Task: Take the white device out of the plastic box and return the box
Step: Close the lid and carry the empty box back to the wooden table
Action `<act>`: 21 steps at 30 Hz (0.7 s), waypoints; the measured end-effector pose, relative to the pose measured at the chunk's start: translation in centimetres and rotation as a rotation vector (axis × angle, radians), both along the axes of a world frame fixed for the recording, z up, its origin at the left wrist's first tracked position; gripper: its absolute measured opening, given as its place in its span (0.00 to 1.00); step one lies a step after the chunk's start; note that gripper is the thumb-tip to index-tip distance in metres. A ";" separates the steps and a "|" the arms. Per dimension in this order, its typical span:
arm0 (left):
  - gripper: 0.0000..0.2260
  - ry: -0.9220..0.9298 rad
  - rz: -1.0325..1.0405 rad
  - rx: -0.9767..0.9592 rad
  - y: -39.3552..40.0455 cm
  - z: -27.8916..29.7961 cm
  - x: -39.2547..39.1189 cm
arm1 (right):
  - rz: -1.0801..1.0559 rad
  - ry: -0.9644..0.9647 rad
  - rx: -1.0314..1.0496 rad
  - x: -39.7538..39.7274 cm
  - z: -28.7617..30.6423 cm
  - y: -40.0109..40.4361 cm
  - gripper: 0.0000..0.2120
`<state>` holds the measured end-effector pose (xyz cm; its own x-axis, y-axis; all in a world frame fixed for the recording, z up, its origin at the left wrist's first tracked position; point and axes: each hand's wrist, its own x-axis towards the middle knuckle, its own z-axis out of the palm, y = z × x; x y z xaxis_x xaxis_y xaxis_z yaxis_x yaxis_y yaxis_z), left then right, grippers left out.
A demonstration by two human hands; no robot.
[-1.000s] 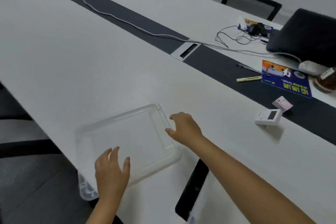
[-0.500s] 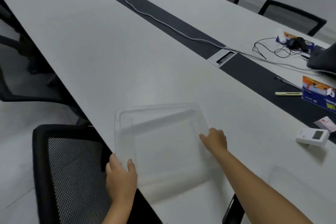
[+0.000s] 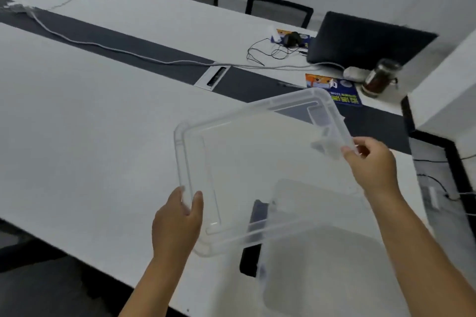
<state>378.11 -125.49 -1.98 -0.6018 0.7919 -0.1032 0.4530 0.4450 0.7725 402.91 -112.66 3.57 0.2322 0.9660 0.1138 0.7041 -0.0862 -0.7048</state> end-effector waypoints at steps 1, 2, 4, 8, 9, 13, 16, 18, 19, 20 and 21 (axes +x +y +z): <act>0.21 0.017 -0.085 -0.026 0.2 0.1 1.4 | -0.060 0.028 0.016 2.5 -0.2 -1.1 0.13; 0.22 0.031 -0.177 -0.062 0.4 0.2 3.1 | -0.132 0.054 0.015 5.1 -0.3 -2.6 0.13; 0.21 0.088 -0.325 -0.135 0.6 0.2 6.2 | -0.252 0.090 -0.019 9.4 -0.9 -5.8 0.14; 0.17 0.215 -0.436 -0.133 0.4 -0.3 9.4 | -0.357 0.093 -0.090 14.1 -2.7 -11.0 0.14; 0.19 0.232 -0.440 -0.121 0.4 -0.4 9.8 | -0.366 0.090 -0.102 14.9 -3.2 -11.9 0.13; 0.20 0.311 -0.432 -0.117 0.0 -0.8 10.6 | -0.344 0.031 -0.155 16.1 -5.6 -14.4 0.09; 0.22 0.351 -0.396 -0.163 -0.8 -0.9 10.8 | -0.297 -0.021 -0.155 16.0 -6.9 -14.9 0.04; 0.23 0.338 -0.371 -0.178 -1.2 -1.1 11.0 | -0.274 -0.025 -0.132 15.9 -7.2 -14.8 0.02; 0.23 0.328 -0.360 -0.184 -1.4 -1.2 11.1 | -0.264 -0.028 -0.120 15.9 -7.2 -14.8 0.02; 0.23 0.323 -0.354 -0.187 -1.4 -1.3 11.1 | -0.257 -0.028 -0.116 15.9 -7.2 -14.7 0.03; 0.23 0.322 -0.356 -0.190 -1.3 -1.3 11.1 | -0.251 -0.029 -0.113 15.8 -7.2 -14.7 0.06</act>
